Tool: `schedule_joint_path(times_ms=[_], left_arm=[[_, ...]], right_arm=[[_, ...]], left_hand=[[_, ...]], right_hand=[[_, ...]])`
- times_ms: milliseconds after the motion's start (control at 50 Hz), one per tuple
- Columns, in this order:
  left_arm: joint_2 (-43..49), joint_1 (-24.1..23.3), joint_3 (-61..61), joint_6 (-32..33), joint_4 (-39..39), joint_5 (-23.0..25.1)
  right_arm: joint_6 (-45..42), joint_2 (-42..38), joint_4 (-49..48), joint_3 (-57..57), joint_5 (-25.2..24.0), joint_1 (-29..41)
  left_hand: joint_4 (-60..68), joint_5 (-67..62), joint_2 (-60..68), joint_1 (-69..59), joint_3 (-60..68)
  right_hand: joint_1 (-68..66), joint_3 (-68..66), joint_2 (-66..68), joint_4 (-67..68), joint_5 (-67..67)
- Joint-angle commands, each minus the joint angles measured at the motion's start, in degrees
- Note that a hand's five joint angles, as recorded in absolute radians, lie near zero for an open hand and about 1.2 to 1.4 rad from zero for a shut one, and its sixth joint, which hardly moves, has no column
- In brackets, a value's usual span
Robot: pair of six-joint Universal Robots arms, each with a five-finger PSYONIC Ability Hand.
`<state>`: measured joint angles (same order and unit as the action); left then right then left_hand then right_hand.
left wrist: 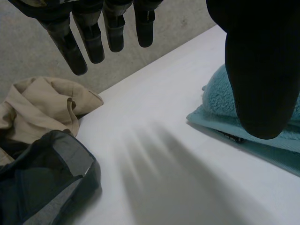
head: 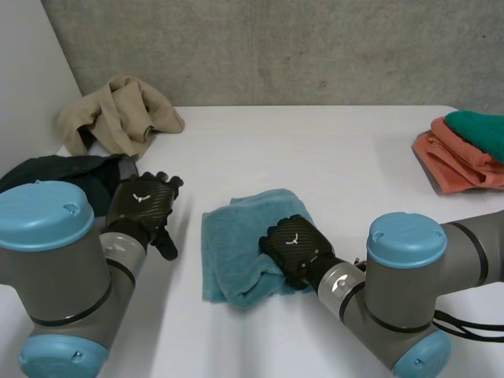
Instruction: Fold the laundry.
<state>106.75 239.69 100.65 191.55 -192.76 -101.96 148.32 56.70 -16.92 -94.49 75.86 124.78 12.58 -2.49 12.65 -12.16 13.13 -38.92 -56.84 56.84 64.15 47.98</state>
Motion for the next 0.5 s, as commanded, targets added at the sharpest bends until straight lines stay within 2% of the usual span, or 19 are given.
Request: schedule_joint_path(times_ms=[20,120,160,200,220,260,380,500], left_arm=[[0.0,0.5,0.4,-0.3,0.0,0.0],[-0.1,0.8,0.4,-0.3,0.0,0.0],[-0.1,0.8,0.4,-0.3,0.0,0.0],[-0.2,0.8,0.4,-0.3,0.0,0.0],[-0.2,0.8,0.4,-0.3,0.0,0.0],[-0.4,0.8,0.5,-0.3,0.0,0.0],[-0.7,0.9,0.6,-0.3,0.0,0.0],[-0.8,0.8,0.6,-0.3,0.0,0.0]], right_arm=[[-1.3,-0.2,0.0,0.4,0.1,-0.4],[-2.0,0.4,0.8,1.1,0.1,-0.5],[-1.9,0.7,1.6,1.3,0.3,-0.6],[-1.5,1.0,2.6,1.3,0.4,-0.6],[-1.1,1.7,3.9,1.4,0.4,-0.6],[-0.6,2.4,5.5,1.6,0.4,-0.6],[1.2,2.8,10.4,2.6,0.3,-0.5],[1.8,2.9,10.9,2.6,0.1,-0.7]], left_hand=[[-1.0,0.9,-1.1,0.6,-1.6],[-1.0,0.9,-1.1,0.6,-1.6],[-1.0,0.9,-1.1,0.6,-1.6],[-1.0,0.9,-1.1,0.6,-1.6],[-1.0,0.9,-1.1,0.6,-1.6],[-1.0,0.9,-1.1,0.6,-1.6],[-1.0,0.9,-1.1,0.6,-1.6],[-1.0,0.9,-1.1,0.6,-1.6]], right_hand=[[-41.1,-23.2,23.2,15.8,22.0],[-39.1,-21.2,21.2,13.9,20.1],[-13.9,4.1,-4.1,-11.4,-5.2],[-4.3,13.6,-13.6,-20.9,-14.7],[8.2,26.1,-26.1,-33.4,-27.2],[15.9,33.8,-33.8,-41.1,-34.9],[16.9,34.8,-34.8,-42.1,-35.9],[16.6,34.5,-34.5,-41.8,-35.6]])
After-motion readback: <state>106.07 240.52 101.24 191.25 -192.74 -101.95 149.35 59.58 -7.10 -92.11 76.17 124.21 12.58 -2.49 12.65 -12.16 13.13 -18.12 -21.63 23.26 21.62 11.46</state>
